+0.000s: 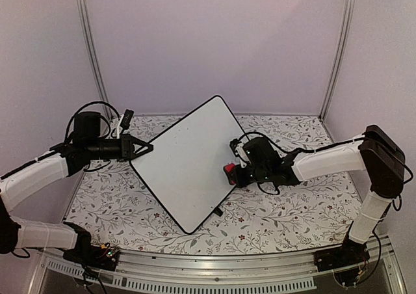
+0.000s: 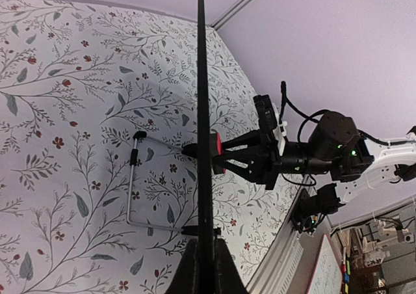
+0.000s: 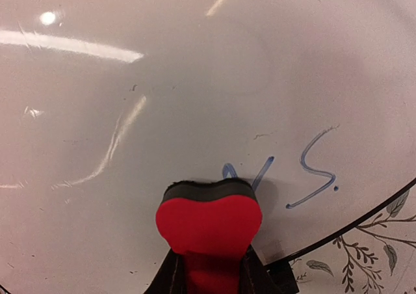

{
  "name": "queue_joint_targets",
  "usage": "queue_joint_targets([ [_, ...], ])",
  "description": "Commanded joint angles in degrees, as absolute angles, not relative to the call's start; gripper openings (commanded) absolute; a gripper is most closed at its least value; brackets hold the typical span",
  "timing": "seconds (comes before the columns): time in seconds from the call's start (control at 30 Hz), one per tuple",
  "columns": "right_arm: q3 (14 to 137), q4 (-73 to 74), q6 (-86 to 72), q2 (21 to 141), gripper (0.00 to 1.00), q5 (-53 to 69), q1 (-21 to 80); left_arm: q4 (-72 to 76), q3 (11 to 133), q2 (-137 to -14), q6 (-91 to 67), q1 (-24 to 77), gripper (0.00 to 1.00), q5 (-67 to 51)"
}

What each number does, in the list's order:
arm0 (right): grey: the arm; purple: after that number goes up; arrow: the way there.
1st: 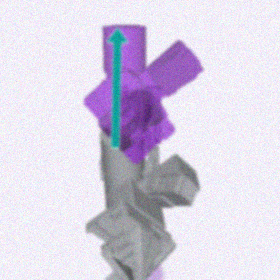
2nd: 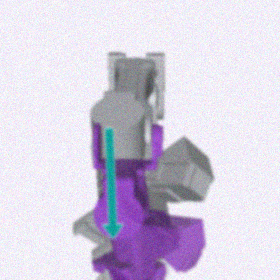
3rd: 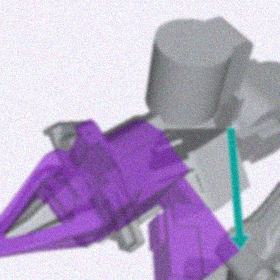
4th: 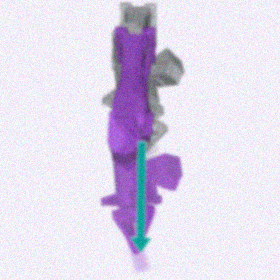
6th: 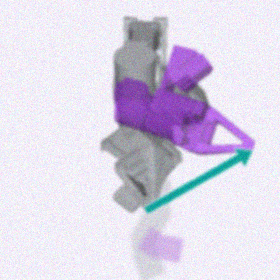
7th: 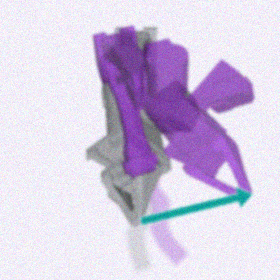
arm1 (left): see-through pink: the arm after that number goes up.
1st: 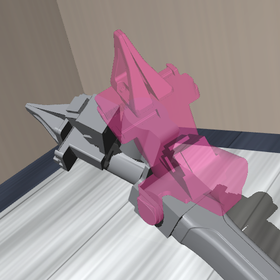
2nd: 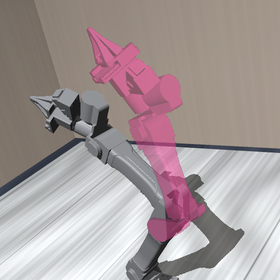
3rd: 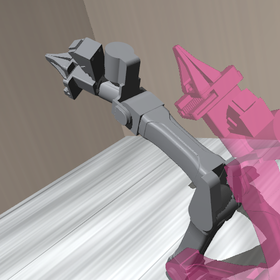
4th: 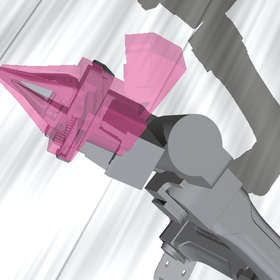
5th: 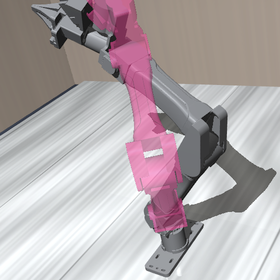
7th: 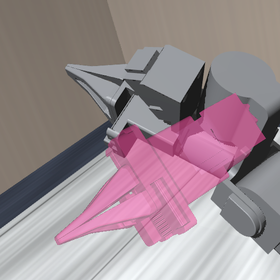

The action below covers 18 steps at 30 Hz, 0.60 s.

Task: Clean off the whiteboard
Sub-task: Erase the whiteboard at the center of the board.

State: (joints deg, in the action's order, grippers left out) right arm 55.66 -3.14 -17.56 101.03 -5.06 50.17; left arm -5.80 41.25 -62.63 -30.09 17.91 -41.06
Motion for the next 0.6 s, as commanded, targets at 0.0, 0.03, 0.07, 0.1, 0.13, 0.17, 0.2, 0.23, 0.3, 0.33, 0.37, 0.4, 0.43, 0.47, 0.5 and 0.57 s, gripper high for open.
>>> queue_joint_targets([
  [0.0,53.2,1.6,-18.1,102.2,0.0,-3.2,50.3,-5.0,40.3,-62.8,-27.4,18.8,0.0,-46.7],
  [0.03,53.0,1.6,-18.0,102.1,0.0,-3.2,50.3,-5.0,40.3,-62.8,-27.5,18.8,0.0,-46.7],
  [0.07,52.9,1.6,-18.1,101.9,0.0,-3.2,50.3,-5.0,40.3,-62.8,-27.4,18.8,0.0,-46.7],
  [0.1,52.7,1.5,-18.1,101.9,0.0,-3.2,50.3,-5.0,40.3,-62.8,-27.5,18.8,0.0,-46.7],
  [0.13,52.5,1.5,-18.2,101.7,0.0,-3.3,50.3,-4.9,40.3,-62.8,-27.5,18.7,0.0,-46.7],
  [0.17,52.4,1.5,-18.2,101.6,0.0,-3.3,50.4,-4.9,40.3,-62.8,-27.4,18.8,0.0,-46.8],
  [0.2,52.2,1.5,-18.2,101.5,0.0,-3.4,50.4,-4.9,40.3,-62.8,-27.4,18.8,0.0,-46.8],
  [0.23,52.1,1.4,-18.2,101.4,0.0,-3.4,50.4,-4.9,40.3,-62.8,-27.5,18.8,0.0,-46.8],
  [0.3,51.8,1.4,-18.3,101.2,0.0,-3.3,50.4,-4.9,40.3,-62.8,-27.4,18.8,0.0,-46.8],
  [0.33,51.7,1.4,-18.3,101.1,0.0,-3.1,50.4,-5.0,40.3,-62.8,-27.5,18.8,0.0,-46.8],
  [0.37,51.5,1.3,-18.4,101.1,0.0,-3.0,50.4,-4.9,40.3,-62.8,-27.5,18.8,0.0,-46.8],
  [0.4,51.4,1.2,-18.5,101.1,0.0,-2.7,50.4,-5.0,40.3,-62.8,-27.5,18.8,0.0,-46.8],
  [0.43,51.3,1.2,-18.5,101.0,0.0,-2.6,50.5,-5.0,40.3,-62.8,-27.4,18.8,0.0,-46.8],
  [0.47,51.2,1.1,-18.6,101.0,0.0,-2.5,50.7,-4.9,40.3,-62.8,-27.4,18.8,0.0,-46.8],
  [0.5,51.1,1.0,-18.7,101.1,0.0,-2.4,50.7,-4.9,40.3,-62.8,-27.5,18.8,0.0,-46.8],
  [0.57,51.0,0.9,-18.8,101.1,0.0,-2.3,50.9,-5.0,40.3,-62.8,-27.5,18.8,0.0,-46.8],
])
